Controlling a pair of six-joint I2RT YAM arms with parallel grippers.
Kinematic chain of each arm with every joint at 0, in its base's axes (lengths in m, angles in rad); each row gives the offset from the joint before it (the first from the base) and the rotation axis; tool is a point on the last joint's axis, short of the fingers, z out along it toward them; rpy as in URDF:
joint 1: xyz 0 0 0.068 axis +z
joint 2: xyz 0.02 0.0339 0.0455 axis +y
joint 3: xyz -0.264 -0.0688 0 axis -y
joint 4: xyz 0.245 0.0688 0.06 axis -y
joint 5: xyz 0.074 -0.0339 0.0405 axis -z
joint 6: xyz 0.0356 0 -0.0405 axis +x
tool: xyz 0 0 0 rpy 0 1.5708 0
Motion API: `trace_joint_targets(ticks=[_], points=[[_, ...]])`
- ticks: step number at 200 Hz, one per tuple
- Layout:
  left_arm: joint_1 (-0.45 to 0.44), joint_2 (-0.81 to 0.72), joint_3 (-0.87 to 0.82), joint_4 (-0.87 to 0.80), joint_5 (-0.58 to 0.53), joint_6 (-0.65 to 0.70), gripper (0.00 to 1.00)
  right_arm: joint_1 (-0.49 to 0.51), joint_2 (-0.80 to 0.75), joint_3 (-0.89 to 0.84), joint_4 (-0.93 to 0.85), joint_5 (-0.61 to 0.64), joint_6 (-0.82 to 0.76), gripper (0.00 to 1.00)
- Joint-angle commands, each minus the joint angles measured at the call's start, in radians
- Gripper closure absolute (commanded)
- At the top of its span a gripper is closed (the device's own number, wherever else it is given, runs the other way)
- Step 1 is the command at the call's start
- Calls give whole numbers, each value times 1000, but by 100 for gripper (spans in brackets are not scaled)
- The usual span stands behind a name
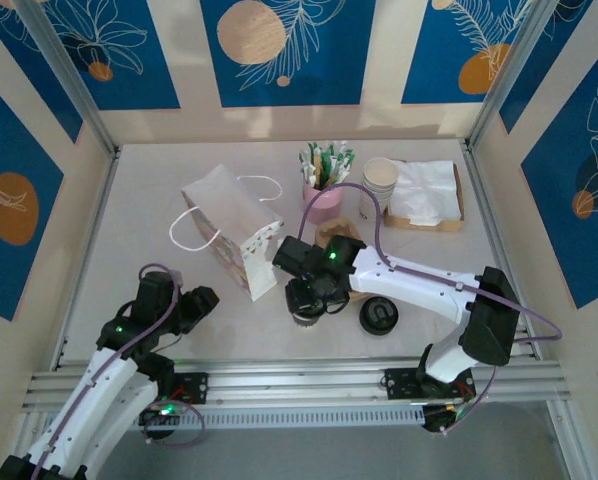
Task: Pack the takeout coffee
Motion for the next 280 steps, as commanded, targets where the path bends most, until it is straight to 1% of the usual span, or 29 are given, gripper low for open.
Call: trace_joint_targets(ticks=[1, 76, 112, 209, 245, 280], points=[[-15, -7, -22, -16, 21, 1, 44, 10, 40, 28, -64, 0, -11, 31], [-31, 18, -37, 18, 30, -15, 45, 28, 43, 96, -118, 31, -12, 31], [-37, 23, -38, 24, 23, -16, 45, 31, 37, 121, -116, 35, -18, 31], [-48, 23, -49, 30, 10, -21, 45, 29, 66, 73, -57, 7, -22, 30], [-50, 24, -50, 31, 6, -21, 45, 26, 75, 58, -57, 1, -24, 30], [-51, 25, -54, 32, 3, -22, 45, 27, 93, 71, -101, 17, -28, 30]])
